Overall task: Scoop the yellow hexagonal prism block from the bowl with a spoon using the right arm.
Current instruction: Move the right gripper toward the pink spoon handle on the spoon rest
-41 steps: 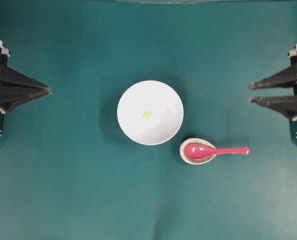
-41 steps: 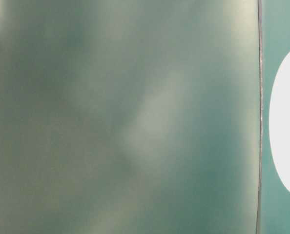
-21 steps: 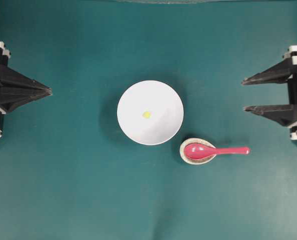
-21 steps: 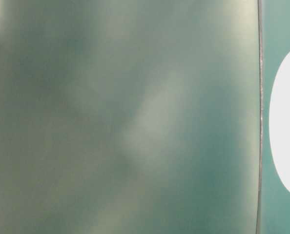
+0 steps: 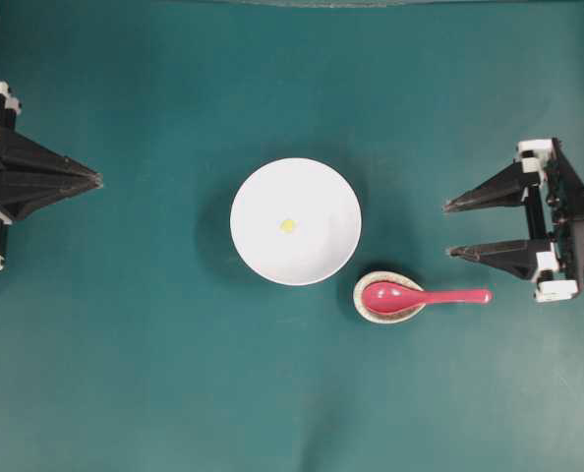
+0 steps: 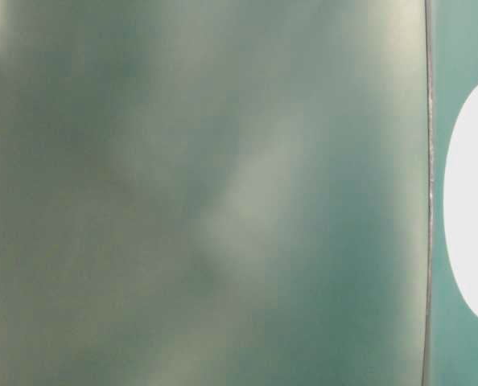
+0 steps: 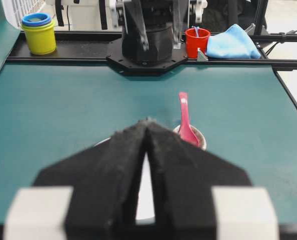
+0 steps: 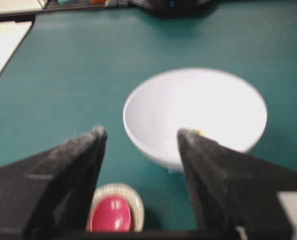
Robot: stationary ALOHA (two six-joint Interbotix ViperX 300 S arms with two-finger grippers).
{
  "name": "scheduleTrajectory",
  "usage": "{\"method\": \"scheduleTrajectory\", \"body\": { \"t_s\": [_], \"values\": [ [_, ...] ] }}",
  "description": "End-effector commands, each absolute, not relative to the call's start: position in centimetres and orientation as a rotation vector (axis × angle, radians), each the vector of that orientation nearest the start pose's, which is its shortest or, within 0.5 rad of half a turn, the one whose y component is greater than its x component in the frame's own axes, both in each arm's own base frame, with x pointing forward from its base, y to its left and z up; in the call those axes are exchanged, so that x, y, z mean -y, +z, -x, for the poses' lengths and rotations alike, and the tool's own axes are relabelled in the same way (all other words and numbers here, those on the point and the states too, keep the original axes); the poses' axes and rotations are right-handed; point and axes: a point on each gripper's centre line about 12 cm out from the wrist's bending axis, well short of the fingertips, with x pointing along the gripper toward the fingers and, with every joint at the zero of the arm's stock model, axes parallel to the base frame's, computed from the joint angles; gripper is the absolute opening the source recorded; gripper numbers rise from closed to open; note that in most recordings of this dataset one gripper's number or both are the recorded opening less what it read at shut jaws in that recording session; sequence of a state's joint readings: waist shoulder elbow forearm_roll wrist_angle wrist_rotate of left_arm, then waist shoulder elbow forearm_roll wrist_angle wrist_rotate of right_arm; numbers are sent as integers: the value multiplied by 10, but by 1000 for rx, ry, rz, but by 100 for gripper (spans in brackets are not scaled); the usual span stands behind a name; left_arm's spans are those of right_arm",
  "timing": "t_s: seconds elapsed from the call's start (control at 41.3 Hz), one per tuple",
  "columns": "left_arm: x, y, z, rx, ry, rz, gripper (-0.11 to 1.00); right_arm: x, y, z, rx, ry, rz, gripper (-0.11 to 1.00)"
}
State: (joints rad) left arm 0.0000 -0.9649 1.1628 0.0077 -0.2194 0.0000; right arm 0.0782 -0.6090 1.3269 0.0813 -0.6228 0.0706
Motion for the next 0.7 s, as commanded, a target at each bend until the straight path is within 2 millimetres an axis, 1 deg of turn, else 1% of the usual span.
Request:
{"method": "scheduleTrajectory", "body": {
  "t_s": [0.0,0.242,0.339,0.679],
  "values": [
    [0,301,-202,51,0,-11,5,-14,193,-222,-79,22,-152,62],
    [0,300,-202,49,0,-12,5,-25,164,-216,-120,21,-200,62],
    [0,299,-203,46,-1,-15,5,-29,156,-215,-136,17,-215,62],
    [0,299,-203,44,0,-23,5,-55,124,-215,-192,44,-192,62]
  ]
}}
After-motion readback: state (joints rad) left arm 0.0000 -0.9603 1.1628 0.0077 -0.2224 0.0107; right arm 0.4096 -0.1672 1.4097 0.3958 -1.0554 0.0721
